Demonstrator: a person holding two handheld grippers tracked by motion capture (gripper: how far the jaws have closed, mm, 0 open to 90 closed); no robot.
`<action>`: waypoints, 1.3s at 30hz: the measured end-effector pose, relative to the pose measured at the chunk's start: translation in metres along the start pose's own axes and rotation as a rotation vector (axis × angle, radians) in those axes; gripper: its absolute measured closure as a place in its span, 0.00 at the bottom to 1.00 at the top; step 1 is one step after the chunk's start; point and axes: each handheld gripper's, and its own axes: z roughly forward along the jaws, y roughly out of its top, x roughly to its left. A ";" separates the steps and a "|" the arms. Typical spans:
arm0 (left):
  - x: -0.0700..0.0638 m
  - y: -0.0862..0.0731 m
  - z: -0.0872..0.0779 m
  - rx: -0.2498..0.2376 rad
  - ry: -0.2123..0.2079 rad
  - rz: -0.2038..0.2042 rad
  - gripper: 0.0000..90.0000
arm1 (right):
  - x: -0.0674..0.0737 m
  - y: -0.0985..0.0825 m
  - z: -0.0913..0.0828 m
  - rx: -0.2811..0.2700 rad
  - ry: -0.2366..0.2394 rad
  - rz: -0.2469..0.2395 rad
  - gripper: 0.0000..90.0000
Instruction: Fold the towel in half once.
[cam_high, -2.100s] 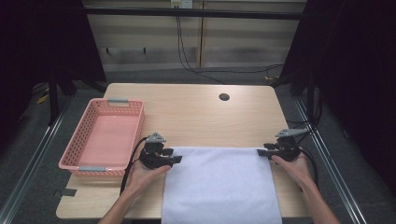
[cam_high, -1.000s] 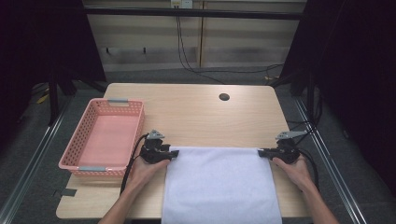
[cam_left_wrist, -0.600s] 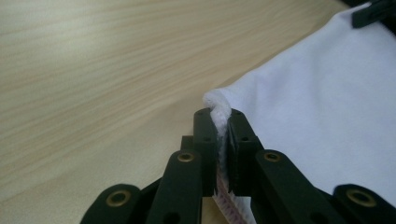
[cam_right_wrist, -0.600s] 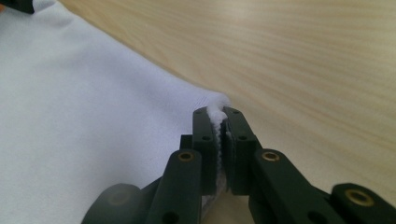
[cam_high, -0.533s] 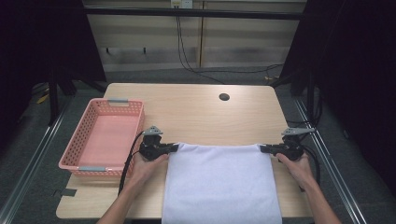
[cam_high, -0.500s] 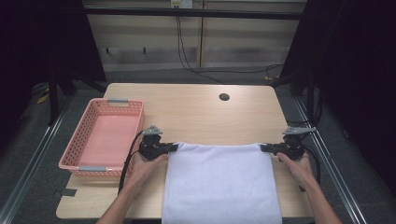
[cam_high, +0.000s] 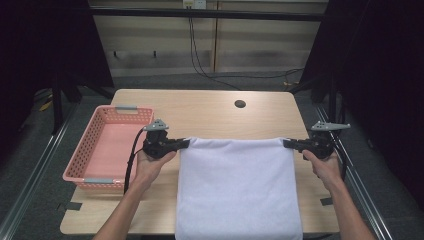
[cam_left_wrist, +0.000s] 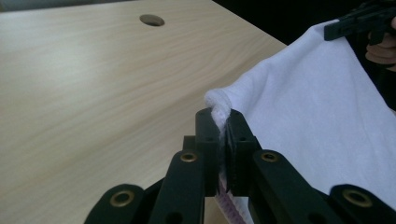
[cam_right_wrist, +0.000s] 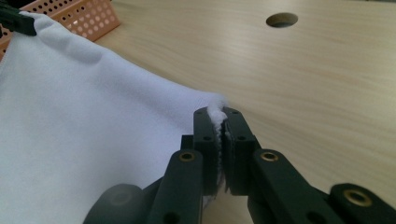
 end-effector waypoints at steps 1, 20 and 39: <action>0.002 0.004 0.000 0.001 0.010 0.008 0.96 | -0.001 0.004 0.000 -0.005 -0.004 -0.002 0.95; 0.017 0.043 0.002 -0.085 0.062 0.024 0.96 | -0.011 0.064 -0.008 -0.112 -0.081 -0.032 0.95; -0.050 -0.035 -0.044 -0.062 -0.069 0.057 0.95 | 0.061 -0.030 -0.076 -0.065 0.042 -0.135 0.95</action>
